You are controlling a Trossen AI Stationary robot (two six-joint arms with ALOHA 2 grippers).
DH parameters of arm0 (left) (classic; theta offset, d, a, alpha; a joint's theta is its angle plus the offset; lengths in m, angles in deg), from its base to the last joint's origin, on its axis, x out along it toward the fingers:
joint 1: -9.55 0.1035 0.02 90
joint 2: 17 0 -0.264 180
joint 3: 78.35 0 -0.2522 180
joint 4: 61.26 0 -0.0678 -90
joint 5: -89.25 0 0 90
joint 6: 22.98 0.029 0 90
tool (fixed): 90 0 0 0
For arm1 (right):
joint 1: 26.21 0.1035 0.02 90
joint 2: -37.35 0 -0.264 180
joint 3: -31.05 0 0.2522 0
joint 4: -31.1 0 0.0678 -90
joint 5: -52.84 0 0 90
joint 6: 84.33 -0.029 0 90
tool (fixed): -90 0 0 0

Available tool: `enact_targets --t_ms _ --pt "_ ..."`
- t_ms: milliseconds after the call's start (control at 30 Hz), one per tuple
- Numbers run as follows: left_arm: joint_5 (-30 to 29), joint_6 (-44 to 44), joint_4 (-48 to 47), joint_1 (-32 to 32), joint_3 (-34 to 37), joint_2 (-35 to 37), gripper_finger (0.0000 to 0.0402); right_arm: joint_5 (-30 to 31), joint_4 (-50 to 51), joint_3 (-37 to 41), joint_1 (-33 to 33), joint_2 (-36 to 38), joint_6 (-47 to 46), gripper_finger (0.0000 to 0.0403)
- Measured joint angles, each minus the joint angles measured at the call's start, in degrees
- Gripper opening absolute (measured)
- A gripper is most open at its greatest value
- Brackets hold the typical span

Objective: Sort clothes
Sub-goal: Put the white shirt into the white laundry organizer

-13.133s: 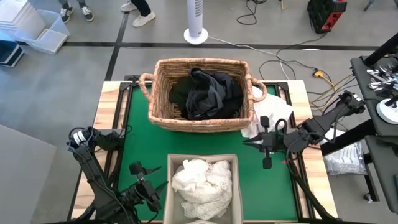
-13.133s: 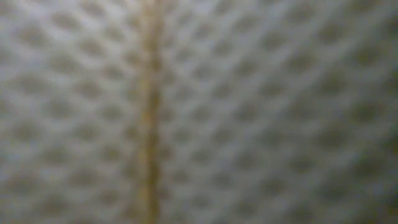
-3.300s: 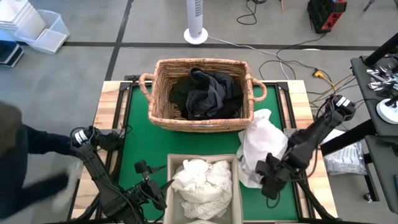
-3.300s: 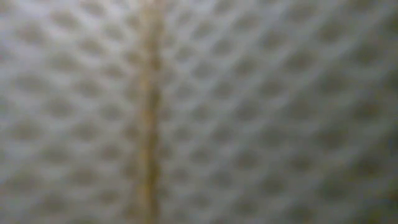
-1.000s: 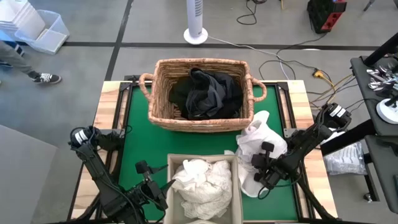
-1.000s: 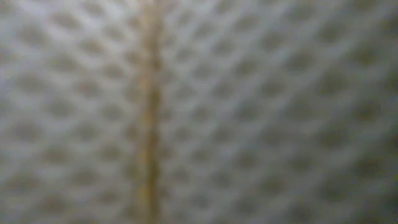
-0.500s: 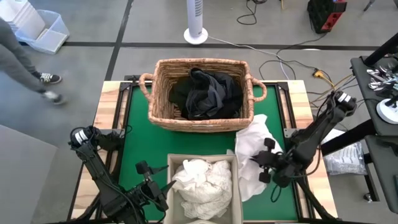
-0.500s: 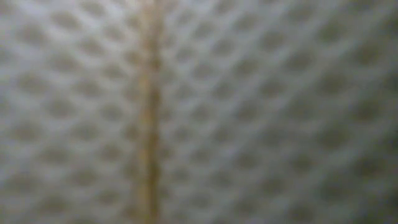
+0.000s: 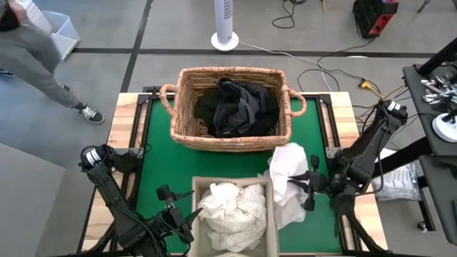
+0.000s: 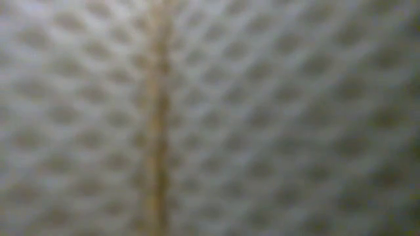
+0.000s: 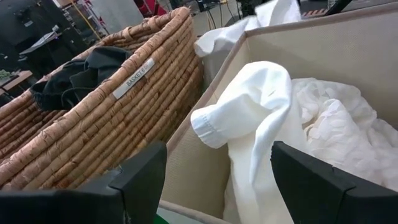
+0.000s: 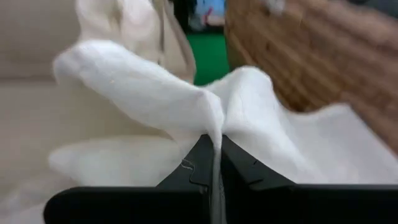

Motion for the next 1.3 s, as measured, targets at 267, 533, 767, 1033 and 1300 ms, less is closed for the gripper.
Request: enact_targets --t_ms 267,533,767,1033,1300 --pt "0.1 0.0 0.2 0.0 0.0 0.0 0.0265 4.7 -17.1 -0.1 0.8 1.5 16.8 0.0009" --pt "0.1 0.0 0.2 0.0 0.0 0.0 0.0265 4.8 -37.0 -0.1 0.8 1.6 36.0 0.0009" --pt "0.0 0.0 0.6 0.0 0.0 0.0 0.0265 1.9 -57.0 -0.1 0.8 1.7 54.1 0.0009" --pt "-12.0 11.4 12.6 0.2 0.0 0.0 0.0265 -5.5 -64.0 -2.4 0.8 3.9 60.7 0.0009" --pt "-6.8 44.3 42.4 4.6 0.0 0.0 0.0265 -16.7 -59.6 -11.3 0.8 3.5 63.0 0.0009"
